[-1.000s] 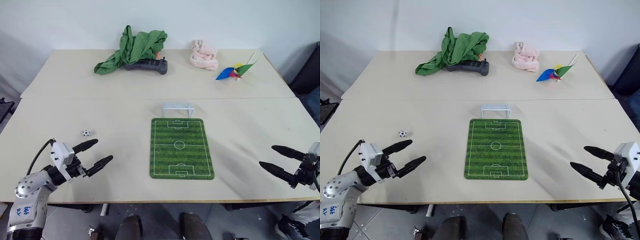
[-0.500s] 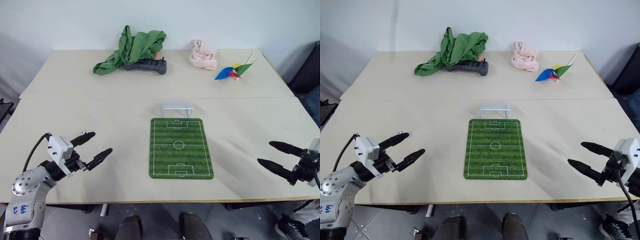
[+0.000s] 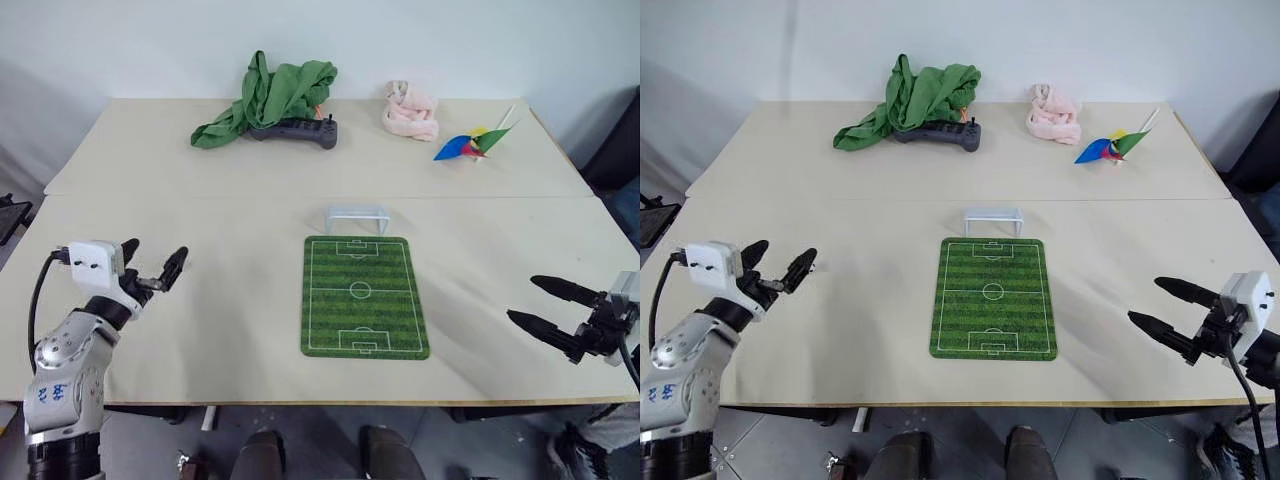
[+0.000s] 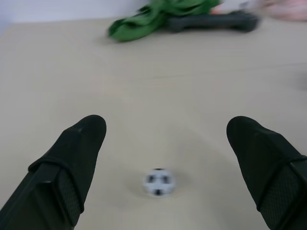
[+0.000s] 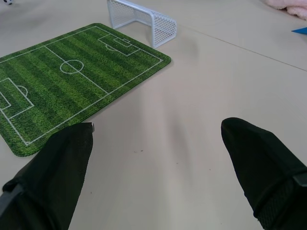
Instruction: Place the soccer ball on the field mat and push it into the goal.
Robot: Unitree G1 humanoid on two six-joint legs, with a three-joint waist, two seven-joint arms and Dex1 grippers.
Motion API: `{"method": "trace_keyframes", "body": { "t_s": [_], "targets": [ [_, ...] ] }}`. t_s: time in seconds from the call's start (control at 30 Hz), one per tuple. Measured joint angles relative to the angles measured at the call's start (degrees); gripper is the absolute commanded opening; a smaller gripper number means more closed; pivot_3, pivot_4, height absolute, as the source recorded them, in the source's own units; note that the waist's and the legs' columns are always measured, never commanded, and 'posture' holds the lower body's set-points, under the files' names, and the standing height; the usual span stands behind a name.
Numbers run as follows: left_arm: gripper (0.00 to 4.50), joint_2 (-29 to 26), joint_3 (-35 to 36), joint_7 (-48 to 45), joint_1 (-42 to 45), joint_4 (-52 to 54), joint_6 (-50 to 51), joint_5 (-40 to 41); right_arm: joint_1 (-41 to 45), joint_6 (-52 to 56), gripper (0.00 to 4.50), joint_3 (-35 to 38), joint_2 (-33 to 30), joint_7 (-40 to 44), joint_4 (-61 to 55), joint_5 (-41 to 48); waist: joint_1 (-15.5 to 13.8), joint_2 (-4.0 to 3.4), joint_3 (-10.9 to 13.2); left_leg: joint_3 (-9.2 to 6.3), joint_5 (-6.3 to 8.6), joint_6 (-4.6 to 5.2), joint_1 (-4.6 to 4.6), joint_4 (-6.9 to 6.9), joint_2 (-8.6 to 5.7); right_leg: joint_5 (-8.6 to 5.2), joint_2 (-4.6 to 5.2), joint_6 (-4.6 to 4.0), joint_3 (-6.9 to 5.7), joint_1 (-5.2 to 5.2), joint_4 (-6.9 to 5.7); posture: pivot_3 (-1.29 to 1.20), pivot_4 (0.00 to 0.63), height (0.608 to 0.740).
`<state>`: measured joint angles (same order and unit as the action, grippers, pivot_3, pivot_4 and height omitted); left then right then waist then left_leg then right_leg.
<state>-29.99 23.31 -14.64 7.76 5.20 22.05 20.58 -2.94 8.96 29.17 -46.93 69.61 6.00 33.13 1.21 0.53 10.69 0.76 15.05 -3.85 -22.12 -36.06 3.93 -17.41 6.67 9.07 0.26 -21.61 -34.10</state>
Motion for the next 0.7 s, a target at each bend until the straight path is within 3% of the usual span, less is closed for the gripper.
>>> {"method": "trace_keyframes", "body": {
  "t_s": [0.37,0.5,0.7],
  "targets": [
    [4.48,-1.0,-5.2,-2.2,7.0,-14.9,-0.9,-6.1,-2.3,0.1,4.50,0.3,0.1,0.0,-1.2,0.1,-0.6,0.00,0.0,0.02,0.03,-0.06,0.00,0.01,0.00,0.00,-0.01,0.01,0.00,-0.03,0.03,0.00,0.150,0.740],
    [3.61,-1.5,-6.1,-3.9,7.4,-15.3,-1.2,-6.5,-2.6,0.2,4.50,0.5,0.1,0.0,-1.2,0.1,-1.1,0.00,0.0,0.03,0.02,-0.07,0.00,0.01,0.00,0.01,-0.01,0.01,0.00,-0.03,0.03,0.00,0.150,0.740],
    [1.73,-1.7,-6.5,-6.7,6.9,-14.4,-0.1,-6.3,-2.8,0.4,4.50,0.6,-0.2,0.0,-1.2,0.1,-0.9,-0.03,0.0,0.04,0.03,-0.08,0.04,0.06,0.00,0.01,-0.01,0.00,0.00,-0.03,0.03,0.00,0.150,0.740]
  ]
}}
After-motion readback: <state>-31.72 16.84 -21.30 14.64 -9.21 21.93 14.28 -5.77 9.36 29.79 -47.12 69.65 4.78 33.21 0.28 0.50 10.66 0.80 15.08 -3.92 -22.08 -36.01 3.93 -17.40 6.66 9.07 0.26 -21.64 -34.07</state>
